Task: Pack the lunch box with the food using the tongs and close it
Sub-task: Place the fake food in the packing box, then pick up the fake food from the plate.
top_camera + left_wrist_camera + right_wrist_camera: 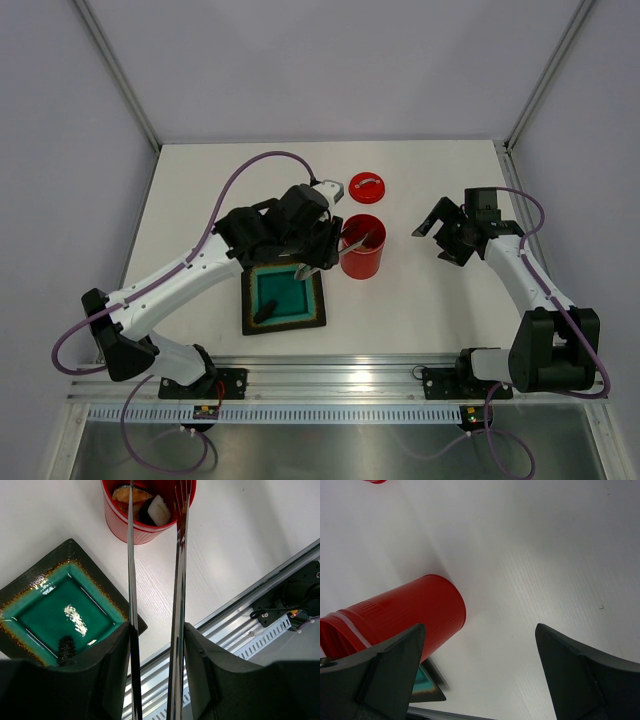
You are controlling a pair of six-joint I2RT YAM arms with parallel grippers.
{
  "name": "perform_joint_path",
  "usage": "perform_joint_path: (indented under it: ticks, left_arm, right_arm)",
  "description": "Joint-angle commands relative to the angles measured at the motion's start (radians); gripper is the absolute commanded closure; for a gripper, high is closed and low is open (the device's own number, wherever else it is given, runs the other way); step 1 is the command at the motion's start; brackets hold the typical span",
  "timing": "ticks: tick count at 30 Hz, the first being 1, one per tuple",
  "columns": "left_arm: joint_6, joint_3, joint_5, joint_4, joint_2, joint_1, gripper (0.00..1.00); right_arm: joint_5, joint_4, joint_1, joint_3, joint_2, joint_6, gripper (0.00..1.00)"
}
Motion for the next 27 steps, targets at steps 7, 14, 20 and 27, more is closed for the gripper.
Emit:
perform_joint_path:
  ticks: [7,14,20,27]
  left_arm:
    - [0.004,0.032,0.001,0.057,-0.014,0.002,0.68]
    - [0.029,0.093,0.033,0.013,-0.106,0.002,0.87]
    - [0.070,-0.057,0.001,-0.075,-0.265,0.001,0.87]
    - [-0.019,-0.277,-0.078,-0.297,-0.457,0.001,0.82]
  right_arm:
    - [0.004,0.002,0.008,0.022,-0.016,-0.007,0.01]
    - [0.007,0.005,0.008,0.019,-0.016,-0.008,0.00]
    - [0.010,0.008,0.008,0.022,-0.013,-0.014,0.01]
    - [0.007,0.023,0.008,0.004,-0.010,-0.011,0.01]
